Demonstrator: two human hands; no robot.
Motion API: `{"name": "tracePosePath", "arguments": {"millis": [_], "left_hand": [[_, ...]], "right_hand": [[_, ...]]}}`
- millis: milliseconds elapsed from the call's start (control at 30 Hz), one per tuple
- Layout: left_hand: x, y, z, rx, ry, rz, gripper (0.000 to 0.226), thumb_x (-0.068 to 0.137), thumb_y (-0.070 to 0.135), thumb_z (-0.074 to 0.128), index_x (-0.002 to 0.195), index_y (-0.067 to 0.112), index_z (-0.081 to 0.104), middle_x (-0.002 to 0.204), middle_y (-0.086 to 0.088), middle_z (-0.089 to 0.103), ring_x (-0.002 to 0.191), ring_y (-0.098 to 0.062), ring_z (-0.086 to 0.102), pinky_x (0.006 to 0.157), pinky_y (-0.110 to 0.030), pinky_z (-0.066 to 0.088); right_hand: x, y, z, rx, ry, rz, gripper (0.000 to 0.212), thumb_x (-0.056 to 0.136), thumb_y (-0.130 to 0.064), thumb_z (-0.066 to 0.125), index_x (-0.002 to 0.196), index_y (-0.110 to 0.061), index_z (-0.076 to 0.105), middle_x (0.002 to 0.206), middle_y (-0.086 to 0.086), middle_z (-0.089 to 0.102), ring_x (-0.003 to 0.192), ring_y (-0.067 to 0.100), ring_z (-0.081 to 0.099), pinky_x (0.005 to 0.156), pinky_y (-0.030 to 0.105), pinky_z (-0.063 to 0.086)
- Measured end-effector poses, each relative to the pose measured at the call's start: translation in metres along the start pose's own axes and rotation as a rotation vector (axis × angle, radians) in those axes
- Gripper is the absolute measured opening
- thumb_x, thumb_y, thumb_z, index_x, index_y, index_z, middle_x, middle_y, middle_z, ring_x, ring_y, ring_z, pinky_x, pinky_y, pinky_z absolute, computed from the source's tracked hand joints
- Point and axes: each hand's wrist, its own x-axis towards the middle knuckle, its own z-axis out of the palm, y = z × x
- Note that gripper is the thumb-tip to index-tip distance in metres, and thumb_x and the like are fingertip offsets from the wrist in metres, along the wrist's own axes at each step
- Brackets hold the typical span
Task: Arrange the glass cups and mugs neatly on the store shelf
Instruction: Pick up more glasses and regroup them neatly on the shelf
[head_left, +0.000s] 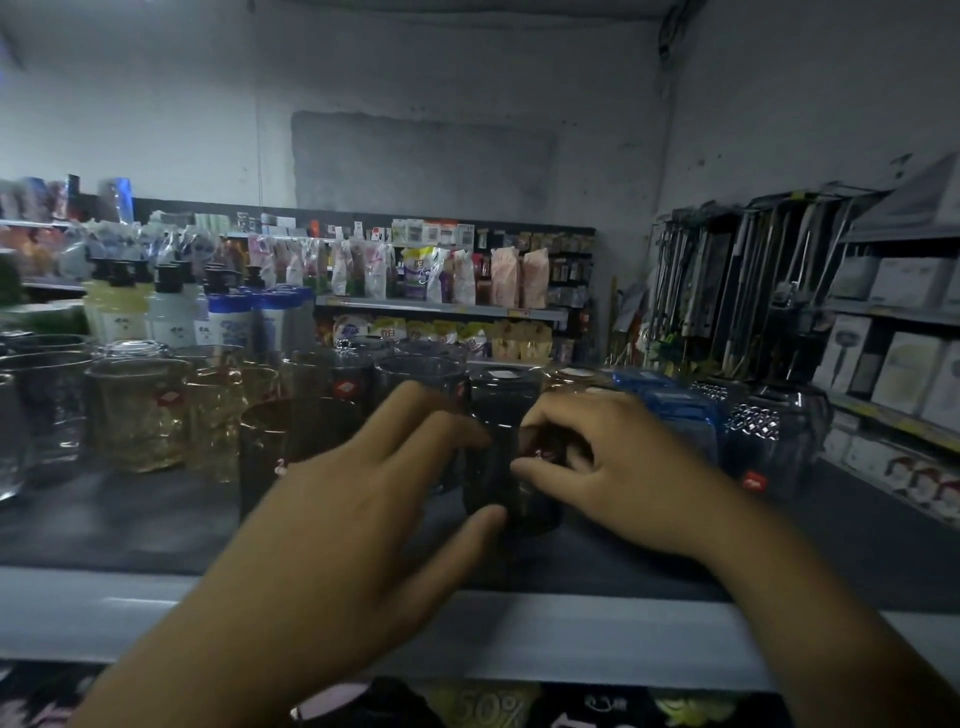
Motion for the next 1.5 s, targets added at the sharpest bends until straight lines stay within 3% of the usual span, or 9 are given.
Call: {"name": "tracePosePath", "arguments": {"millis": [200, 333, 567, 867, 1000, 1100, 1233, 1300, 1500], "left_hand": [[0.036, 0.002, 0.03, 0.01, -0.128, -0.063, 0.054, 0.093, 0.066, 0.047, 0.14, 0.04, 0.038, 0.133, 0.021, 0.04, 0.086, -0.001, 0.058, 0.078, -0.032, 0.057], [0.051, 0.007, 0.037, -0.009, -0.17, -0.105, 0.041, 0.093, 0.064, 0.049, 0.122, 0.036, 0.053, 0.106, 0.017, 0.058, 0.081, -0.001, 0.059, 0.073, -0.032, 0.057], [0.054, 0.002, 0.038, -0.262, -0.076, -0.154, 0.011, 0.097, 0.035, 0.064, 0.092, 0.026, 0.069, 0.074, 0.008, 0.067, 0.07, -0.001, 0.066, 0.061, -0.016, 0.051], [0.027, 0.039, 0.04, -1.305, 0.303, -0.526, 0.033, 0.097, 0.026, 0.055, 0.104, -0.006, 0.058, 0.083, -0.015, 0.075, 0.074, -0.024, 0.072, 0.067, -0.029, 0.06], [0.029, 0.057, 0.042, -1.567, 0.243, -0.588, 0.03, 0.101, 0.023, 0.048, 0.114, -0.003, 0.055, 0.1, -0.022, 0.075, 0.081, -0.033, 0.074, 0.071, -0.036, 0.064], [0.021, 0.042, 0.042, -1.238, 0.108, -0.525, 0.041, 0.099, 0.039, 0.046, 0.107, 0.005, 0.067, 0.088, -0.016, 0.076, 0.071, -0.03, 0.071, 0.061, -0.032, 0.06], [0.013, 0.015, 0.048, -0.611, 0.202, -0.359, 0.045, 0.101, 0.042, 0.045, 0.076, 0.013, 0.07, 0.061, 0.004, 0.064, 0.05, -0.006, 0.055, 0.051, -0.015, 0.042], [0.011, 0.007, 0.053, -0.509, 0.251, -0.316, 0.04, 0.1, 0.038, 0.05, 0.07, 0.017, 0.065, 0.061, 0.002, 0.062, 0.052, -0.009, 0.056, 0.051, -0.016, 0.043], [0.006, -0.009, 0.058, -0.366, 0.169, -0.297, 0.027, 0.096, 0.04, 0.058, 0.072, 0.028, 0.058, 0.062, 0.008, 0.058, 0.059, -0.01, 0.057, 0.052, -0.017, 0.043]], "right_hand": [[-0.024, 0.001, -0.003, 0.481, 0.231, 0.064, 0.02, 0.092, -0.013, 0.072, 0.106, -0.025, 0.066, 0.077, -0.017, 0.063, 0.057, 0.004, 0.058, 0.051, 0.015, 0.044], [-0.025, 0.01, 0.012, 0.576, 0.411, 0.207, 0.016, 0.094, -0.021, 0.069, 0.1, -0.035, 0.064, 0.088, -0.004, 0.07, 0.07, 0.022, 0.067, 0.059, 0.037, 0.055], [-0.025, 0.016, 0.017, 0.686, 0.232, 0.379, 0.015, 0.095, -0.046, 0.063, 0.103, -0.032, 0.063, 0.1, -0.007, 0.067, 0.086, 0.015, 0.065, 0.073, 0.036, 0.057], [-0.028, 0.002, 0.008, 0.836, 0.351, 0.328, 0.071, 0.068, -0.081, 0.066, 0.124, -0.039, 0.053, 0.117, -0.013, 0.066, 0.107, 0.007, 0.067, 0.085, 0.025, 0.053], [-0.027, -0.003, 0.0, 0.949, 0.311, 0.271, 0.045, 0.078, -0.06, 0.072, 0.115, -0.035, 0.065, 0.11, -0.012, 0.075, 0.102, 0.007, 0.071, 0.083, 0.027, 0.055], [-0.024, 0.002, -0.013, 0.763, 0.304, 0.26, 0.042, 0.076, -0.055, 0.08, 0.109, -0.032, 0.069, 0.107, -0.009, 0.075, 0.097, 0.006, 0.072, 0.083, 0.03, 0.056], [-0.014, 0.002, -0.027, 0.46, 0.227, 0.225, 0.032, 0.079, -0.05, 0.079, 0.103, -0.032, 0.069, 0.098, -0.013, 0.07, 0.084, -0.002, 0.068, 0.075, 0.02, 0.055], [-0.007, -0.001, -0.026, 0.262, 0.208, 0.224, 0.033, 0.078, -0.055, 0.078, 0.102, -0.036, 0.066, 0.098, -0.021, 0.065, 0.083, -0.005, 0.063, 0.069, 0.015, 0.05], [0.018, -0.011, -0.009, -0.073, 0.112, 0.332, 0.062, 0.069, -0.075, 0.071, 0.113, -0.032, 0.066, 0.104, -0.01, 0.068, 0.087, 0.01, 0.064, 0.078, 0.038, 0.059]]}}
